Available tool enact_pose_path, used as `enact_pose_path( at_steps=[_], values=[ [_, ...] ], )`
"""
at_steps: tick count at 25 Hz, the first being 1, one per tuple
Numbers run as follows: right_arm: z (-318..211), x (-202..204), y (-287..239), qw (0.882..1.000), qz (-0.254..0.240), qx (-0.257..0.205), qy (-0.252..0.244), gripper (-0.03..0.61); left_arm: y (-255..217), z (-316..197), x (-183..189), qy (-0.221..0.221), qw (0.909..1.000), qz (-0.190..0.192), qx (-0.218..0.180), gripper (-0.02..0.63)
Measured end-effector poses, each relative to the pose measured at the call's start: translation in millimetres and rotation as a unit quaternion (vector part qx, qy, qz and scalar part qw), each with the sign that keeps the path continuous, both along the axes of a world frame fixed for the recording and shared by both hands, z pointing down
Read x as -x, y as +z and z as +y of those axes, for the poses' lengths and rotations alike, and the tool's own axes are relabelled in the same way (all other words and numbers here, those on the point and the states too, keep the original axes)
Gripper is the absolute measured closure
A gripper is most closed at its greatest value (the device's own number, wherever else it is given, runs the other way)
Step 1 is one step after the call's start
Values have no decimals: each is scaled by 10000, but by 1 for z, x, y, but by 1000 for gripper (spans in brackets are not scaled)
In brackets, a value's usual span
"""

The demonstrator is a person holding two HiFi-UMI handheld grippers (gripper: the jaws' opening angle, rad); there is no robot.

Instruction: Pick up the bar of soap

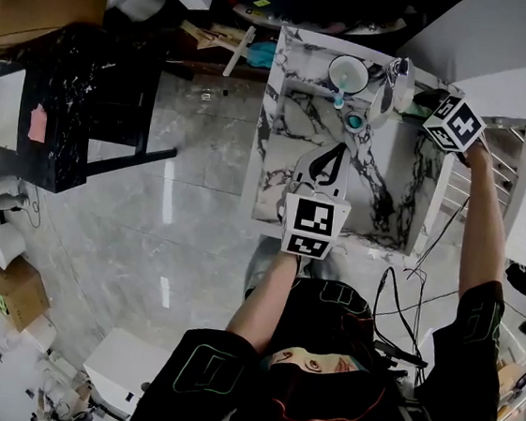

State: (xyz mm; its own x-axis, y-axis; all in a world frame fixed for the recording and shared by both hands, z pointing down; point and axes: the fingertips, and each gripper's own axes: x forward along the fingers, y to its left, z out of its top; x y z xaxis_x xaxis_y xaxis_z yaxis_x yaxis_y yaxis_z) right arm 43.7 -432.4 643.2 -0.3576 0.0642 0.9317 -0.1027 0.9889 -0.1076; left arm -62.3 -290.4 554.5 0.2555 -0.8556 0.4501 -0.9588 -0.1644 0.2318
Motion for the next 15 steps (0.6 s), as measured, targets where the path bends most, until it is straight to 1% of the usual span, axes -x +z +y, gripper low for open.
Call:
enact_pose_path(
  at_steps=[5, 7, 9, 11, 13, 15],
  values=[
    [1, -1, -6, 9995, -104, 176, 221, 380, 0, 0, 3, -15, 10000, 4, 20, 604],
    [-3, -1, -12, 9990, -206, 150, 378, 412, 0, -1, 3, -4, 10000, 4, 14, 604],
    [-10, 0, -18, 9982, -287, 12, 518, 447, 0, -2, 2, 2, 10000, 4, 8, 604],
    [-13, 1, -19, 9981, -280, -195, 518, 453, 0, -2, 1, 12, 10000, 12, 3, 606],
    [-13, 3, -18, 9979, -177, -482, 395, 453, 0, -2, -2, 36, 10000, 16, -6, 606],
    [-13, 5, -17, 9965, 51, -814, 192, 453, -1, -3, -3, 48, 10000, 19, -7, 604]
  ],
)
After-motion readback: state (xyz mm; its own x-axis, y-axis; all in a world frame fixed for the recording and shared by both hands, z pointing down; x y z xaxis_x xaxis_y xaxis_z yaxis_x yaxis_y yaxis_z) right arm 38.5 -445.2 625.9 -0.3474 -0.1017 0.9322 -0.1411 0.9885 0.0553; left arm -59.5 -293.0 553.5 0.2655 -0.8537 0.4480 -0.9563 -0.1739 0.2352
